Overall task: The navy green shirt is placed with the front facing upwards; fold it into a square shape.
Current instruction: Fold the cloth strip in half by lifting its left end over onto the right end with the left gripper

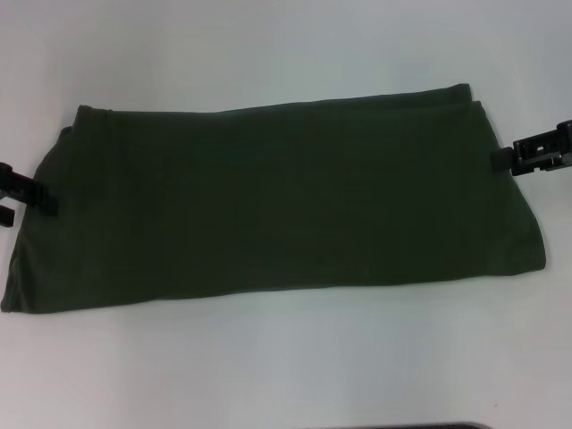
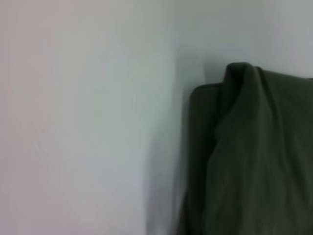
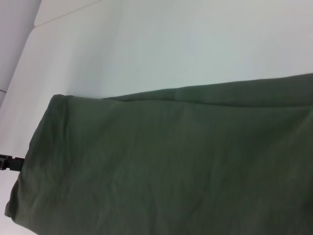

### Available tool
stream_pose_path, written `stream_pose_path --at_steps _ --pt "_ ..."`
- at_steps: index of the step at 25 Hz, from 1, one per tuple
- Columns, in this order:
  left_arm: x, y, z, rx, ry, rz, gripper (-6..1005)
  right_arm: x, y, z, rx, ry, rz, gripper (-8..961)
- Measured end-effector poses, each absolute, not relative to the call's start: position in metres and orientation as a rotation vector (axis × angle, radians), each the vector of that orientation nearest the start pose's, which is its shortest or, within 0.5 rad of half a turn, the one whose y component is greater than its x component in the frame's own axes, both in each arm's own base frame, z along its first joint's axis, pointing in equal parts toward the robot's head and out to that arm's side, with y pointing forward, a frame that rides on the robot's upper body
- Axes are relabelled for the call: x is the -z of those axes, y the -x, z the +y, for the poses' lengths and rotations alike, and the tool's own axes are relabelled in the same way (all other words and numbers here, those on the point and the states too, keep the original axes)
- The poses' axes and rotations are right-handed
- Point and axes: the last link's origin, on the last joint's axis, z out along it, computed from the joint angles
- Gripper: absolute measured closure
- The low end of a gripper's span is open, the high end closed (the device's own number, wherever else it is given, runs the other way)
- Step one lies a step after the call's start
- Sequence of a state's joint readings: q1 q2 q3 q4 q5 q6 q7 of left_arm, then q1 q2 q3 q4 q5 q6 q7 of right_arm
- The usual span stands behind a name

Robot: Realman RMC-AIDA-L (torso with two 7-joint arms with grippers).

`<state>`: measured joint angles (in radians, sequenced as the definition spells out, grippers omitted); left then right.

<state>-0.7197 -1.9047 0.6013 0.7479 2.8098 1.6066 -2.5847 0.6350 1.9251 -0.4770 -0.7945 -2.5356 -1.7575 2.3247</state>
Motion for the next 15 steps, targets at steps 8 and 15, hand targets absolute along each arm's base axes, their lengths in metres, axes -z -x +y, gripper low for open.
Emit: stream_pose_path --at_steps 8,15 --pt "-0.0795 0.3166 0.3571 -0.265 2.055 -1.914 251 -0.0847 -0.2994 0.3368 -0.206 2.369 1.798 384" --pt "-0.0739 0.3175 0.3584 -0.266 2.056 -1.920 251 -0.0848 -0.2999 0.3366 -0.206 2.368 1.796 383"
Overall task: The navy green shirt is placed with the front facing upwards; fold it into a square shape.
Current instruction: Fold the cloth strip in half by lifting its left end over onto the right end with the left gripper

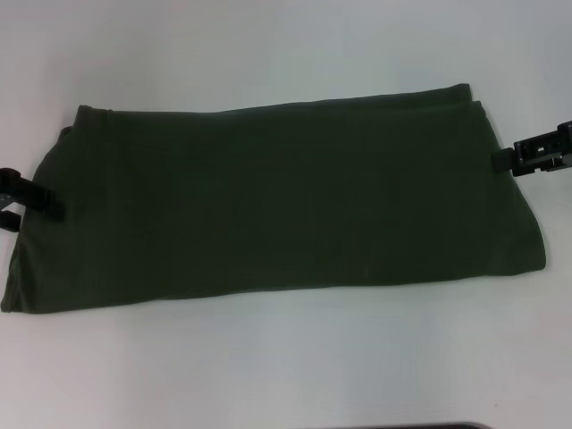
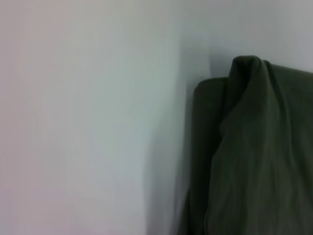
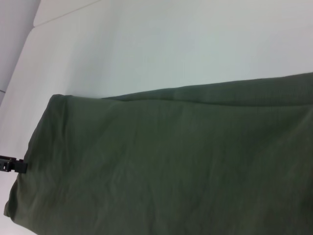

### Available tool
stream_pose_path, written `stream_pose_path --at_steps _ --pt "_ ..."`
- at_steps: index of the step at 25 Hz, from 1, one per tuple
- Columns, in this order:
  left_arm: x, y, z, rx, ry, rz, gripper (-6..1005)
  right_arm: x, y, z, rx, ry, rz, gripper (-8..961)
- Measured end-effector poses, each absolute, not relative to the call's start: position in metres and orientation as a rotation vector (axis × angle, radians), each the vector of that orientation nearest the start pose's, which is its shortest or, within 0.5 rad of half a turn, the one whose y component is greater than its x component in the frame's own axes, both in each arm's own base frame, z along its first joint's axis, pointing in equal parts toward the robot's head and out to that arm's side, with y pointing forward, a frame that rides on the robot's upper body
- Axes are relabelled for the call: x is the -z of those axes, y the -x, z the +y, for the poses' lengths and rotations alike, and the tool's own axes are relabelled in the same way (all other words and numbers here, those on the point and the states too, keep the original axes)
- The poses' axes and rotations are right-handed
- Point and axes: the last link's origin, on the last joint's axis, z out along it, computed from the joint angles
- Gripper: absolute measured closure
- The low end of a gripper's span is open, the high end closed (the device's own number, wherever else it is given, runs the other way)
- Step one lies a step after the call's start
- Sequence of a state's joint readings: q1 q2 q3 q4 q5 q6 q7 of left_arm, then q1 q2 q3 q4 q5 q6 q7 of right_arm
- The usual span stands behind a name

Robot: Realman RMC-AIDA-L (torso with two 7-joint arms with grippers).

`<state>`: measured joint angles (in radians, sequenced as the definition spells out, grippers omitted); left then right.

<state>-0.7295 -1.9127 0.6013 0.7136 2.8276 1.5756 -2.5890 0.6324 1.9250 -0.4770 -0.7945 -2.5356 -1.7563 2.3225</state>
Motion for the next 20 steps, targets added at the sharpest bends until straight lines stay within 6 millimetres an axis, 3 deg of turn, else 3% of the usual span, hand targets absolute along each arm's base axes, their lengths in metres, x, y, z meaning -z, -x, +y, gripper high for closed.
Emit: stream_pose_path --at_steps 20 --pt "-0.083 0.321 0.361 -0.281 2.033 -1.904 251 -0.085 -0.299 0.336 -0.206 2.368 1.805 384"
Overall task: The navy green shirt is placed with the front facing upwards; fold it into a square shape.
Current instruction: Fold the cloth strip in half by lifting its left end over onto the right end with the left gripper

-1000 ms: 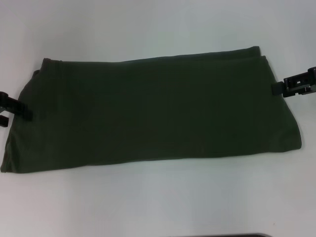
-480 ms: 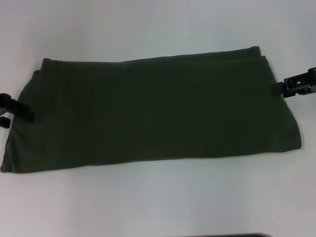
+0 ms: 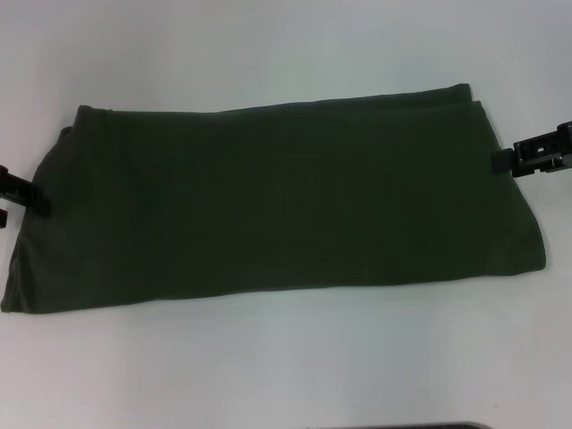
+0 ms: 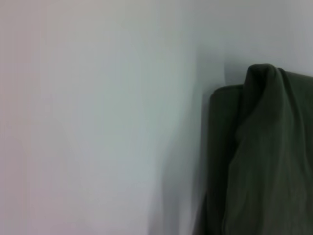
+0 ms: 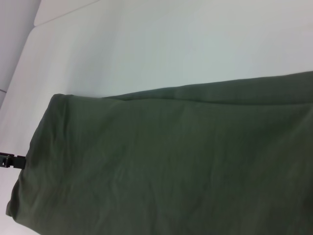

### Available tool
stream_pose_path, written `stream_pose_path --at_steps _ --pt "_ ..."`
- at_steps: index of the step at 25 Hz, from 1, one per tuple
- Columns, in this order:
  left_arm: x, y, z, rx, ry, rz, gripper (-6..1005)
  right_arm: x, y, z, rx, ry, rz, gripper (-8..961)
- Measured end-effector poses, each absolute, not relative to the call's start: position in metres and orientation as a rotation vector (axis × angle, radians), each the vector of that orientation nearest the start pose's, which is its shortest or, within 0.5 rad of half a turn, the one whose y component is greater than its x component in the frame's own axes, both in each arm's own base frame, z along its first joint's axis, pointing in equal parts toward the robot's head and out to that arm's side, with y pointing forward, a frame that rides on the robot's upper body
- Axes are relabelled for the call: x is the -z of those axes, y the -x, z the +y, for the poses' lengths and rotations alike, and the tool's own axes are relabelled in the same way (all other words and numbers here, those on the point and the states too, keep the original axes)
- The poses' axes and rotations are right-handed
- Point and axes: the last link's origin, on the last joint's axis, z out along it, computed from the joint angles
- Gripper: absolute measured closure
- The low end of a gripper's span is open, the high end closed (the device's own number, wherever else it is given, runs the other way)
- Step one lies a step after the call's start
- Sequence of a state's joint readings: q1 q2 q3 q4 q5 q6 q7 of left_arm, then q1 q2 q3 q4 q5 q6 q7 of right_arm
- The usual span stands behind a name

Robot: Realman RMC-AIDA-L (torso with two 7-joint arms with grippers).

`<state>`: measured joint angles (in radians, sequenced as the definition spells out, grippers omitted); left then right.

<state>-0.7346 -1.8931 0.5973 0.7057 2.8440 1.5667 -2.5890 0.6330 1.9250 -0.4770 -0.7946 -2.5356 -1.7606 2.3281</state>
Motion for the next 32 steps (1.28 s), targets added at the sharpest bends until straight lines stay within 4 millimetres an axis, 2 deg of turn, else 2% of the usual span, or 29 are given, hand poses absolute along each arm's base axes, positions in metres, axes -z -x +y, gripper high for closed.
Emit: stream_pose_path --at_steps 32 --pt "-0.069 0.319 0.359 -0.310 2.066 -1.914 260 -0.085 -0.300 0.337 -0.206 2.364 1.802 383"
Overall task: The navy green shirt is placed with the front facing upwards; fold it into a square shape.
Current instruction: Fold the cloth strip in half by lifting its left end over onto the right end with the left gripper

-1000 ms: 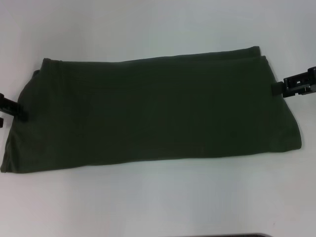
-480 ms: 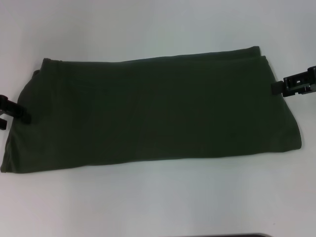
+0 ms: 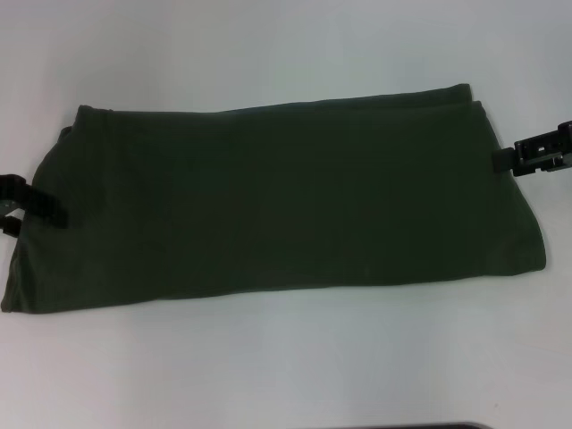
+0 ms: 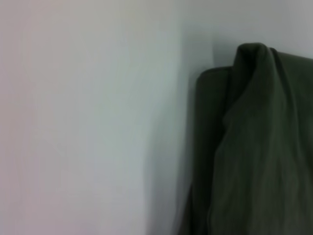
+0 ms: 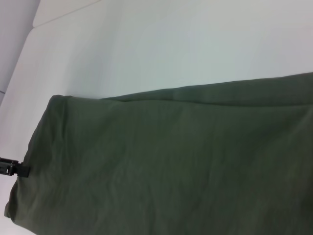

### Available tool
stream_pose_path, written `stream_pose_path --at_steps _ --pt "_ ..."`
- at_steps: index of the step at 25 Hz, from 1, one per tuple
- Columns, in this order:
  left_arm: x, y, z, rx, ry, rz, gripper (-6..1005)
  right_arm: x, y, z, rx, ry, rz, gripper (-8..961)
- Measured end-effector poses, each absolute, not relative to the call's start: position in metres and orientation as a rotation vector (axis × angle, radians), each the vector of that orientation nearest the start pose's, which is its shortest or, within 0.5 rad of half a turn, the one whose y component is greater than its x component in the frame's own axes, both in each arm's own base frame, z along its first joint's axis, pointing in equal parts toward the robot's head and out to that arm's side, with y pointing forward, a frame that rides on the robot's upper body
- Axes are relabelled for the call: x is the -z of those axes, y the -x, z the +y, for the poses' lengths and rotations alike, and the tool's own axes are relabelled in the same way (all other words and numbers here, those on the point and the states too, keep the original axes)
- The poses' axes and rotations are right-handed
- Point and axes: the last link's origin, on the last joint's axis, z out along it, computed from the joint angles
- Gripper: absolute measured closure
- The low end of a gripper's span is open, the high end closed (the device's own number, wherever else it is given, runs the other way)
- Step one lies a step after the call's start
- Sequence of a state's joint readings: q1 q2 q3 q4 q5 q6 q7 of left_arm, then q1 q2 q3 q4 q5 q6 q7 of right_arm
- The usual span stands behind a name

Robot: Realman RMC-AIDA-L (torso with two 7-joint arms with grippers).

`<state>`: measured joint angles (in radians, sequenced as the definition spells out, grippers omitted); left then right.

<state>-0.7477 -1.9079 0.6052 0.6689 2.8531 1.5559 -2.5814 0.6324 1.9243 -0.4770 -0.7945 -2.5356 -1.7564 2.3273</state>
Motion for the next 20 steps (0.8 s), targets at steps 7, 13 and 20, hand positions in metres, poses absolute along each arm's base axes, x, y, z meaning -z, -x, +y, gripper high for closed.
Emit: stream_pose_path --at_steps 7,13,20 --pt "-0.059 0.313 0.359 -0.333 2.100 -1.907 263 -0.085 -0.300 0.336 -0.205 2.366 1.800 384" --pt "-0.055 0.307 0.358 -0.331 2.131 -1.915 265 -0.086 -0.300 0.337 -0.204 2.366 1.795 383" --pt "-0.050 0.301 0.356 -0.331 2.185 -1.912 288 -0.086 -0.301 0.336 -0.204 2.364 1.796 384"
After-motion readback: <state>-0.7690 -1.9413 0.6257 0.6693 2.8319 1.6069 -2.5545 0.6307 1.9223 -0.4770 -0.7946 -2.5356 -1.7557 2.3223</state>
